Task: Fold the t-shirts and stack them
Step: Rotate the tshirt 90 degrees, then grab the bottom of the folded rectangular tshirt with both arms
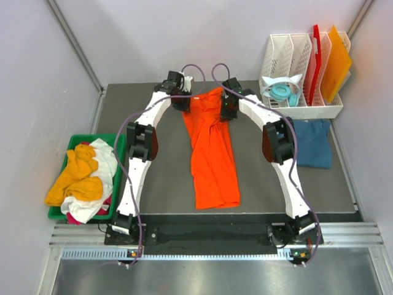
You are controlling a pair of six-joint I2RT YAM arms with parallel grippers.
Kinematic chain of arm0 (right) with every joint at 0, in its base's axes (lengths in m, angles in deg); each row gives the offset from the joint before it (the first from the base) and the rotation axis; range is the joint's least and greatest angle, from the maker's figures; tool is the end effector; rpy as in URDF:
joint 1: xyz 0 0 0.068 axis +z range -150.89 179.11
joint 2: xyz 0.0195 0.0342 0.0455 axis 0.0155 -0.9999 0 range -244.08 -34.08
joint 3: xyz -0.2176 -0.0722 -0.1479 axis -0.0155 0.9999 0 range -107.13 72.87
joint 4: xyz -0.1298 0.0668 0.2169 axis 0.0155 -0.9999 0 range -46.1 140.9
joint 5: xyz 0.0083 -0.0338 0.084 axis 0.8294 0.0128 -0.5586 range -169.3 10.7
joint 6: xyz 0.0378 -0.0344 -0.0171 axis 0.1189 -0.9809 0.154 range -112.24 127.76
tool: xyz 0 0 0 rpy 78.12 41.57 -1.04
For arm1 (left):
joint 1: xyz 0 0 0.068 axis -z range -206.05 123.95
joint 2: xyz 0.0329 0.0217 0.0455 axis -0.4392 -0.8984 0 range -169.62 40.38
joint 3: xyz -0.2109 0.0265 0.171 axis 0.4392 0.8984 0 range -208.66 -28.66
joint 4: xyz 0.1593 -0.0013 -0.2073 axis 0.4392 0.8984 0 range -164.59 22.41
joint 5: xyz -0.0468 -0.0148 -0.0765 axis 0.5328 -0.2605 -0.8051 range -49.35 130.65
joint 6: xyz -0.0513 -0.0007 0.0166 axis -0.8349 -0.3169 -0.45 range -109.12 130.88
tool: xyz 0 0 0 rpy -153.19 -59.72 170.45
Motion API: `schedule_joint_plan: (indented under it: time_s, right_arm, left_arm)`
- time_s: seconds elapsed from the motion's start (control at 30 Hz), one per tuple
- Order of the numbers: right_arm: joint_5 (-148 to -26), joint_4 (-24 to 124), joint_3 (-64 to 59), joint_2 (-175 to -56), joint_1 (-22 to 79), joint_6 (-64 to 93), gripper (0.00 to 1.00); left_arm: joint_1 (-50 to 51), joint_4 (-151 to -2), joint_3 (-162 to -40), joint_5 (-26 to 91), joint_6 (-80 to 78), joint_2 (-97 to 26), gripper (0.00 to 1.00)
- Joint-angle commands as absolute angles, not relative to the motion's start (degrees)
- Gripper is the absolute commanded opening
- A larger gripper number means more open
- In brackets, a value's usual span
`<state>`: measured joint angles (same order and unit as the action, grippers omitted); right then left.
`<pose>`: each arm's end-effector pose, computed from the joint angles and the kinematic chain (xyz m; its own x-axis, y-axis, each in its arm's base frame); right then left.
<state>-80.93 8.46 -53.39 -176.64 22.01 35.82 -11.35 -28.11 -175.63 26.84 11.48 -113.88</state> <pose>0.4957 0.2104 0.1690 -0.8843 0.1368 -0.4465 0.0152 0.9640 0.2654 0.5517 -0.1534 0.1691 -0.7761 0.2142 -0.5931 0.3911 0.9013 -0.1863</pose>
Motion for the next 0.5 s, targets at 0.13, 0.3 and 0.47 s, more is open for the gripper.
schedule_joint_plan:
  time_s: [0.13, 0.3, 0.47]
  right_arm:
    - [-81.1, 22.1, -41.3, -166.2, 20.7, 33.2, 0.30]
    - [-75.8, 22.3, -34.0, -151.2, 25.6, 30.9, 0.38]
    - [-71.1, 22.1, -13.4, -135.9, 36.9, 30.3, 0.32]
  left_arm:
    - [-13.0, -40.0, -165.2, 28.4, 9.5, -103.9, 0.50]
    - [-13.1, -42.3, -155.1, 28.1, 9.1, -89.3, 0.62]
    - [-15.0, -41.0, -140.2, 26.3, 10.4, -75.7, 0.59]
